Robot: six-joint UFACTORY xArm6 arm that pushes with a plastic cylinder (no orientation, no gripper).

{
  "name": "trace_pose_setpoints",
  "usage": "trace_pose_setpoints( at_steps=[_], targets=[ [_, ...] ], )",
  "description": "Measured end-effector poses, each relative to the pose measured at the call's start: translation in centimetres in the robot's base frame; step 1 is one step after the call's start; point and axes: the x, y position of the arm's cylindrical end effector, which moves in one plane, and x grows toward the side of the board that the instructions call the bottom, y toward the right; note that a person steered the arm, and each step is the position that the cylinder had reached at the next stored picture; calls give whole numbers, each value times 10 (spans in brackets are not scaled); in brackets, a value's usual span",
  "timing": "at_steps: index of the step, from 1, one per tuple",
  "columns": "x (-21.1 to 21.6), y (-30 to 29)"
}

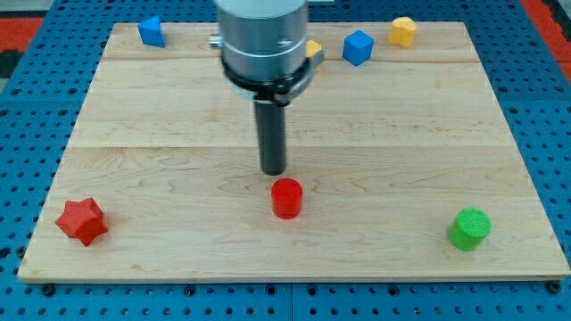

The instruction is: Move red circle towards the top center

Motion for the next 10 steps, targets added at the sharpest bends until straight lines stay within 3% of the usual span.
trace_pose_setpoints(
  at_steps=[1, 2, 3, 4, 6, 7, 9, 10],
  targets=[
    [52, -54],
    [93, -45],
    [70, 4],
    [26, 14],
    [63, 53],
    [30, 91],
    [-63, 68],
    [-40, 67]
  ],
)
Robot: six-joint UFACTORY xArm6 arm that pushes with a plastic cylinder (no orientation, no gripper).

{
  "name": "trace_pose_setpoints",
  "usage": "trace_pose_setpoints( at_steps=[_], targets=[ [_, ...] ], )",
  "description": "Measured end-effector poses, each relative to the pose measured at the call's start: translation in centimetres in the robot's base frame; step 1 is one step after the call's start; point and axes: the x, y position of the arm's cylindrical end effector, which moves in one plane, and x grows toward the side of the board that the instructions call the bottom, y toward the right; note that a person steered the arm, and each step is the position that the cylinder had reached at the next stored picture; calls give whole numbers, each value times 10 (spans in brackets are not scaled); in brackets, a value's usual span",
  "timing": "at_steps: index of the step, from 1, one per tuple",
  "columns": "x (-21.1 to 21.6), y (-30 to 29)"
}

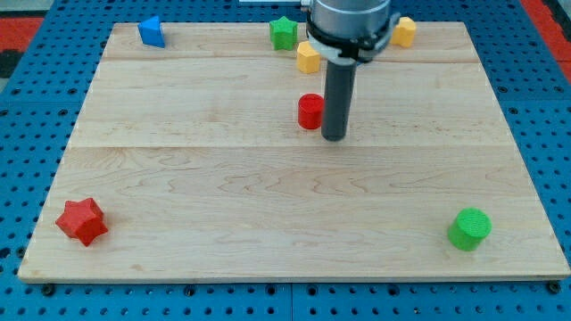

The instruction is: Move red circle towards the top center

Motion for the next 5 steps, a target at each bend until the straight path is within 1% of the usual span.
trace_pose_setpoints(
  at_steps=[1, 2, 3, 4, 5],
  targets=[
    [-29, -56],
    [-64, -32],
    [-74, -9],
    [-31, 4],
    [-62, 33]
  ],
)
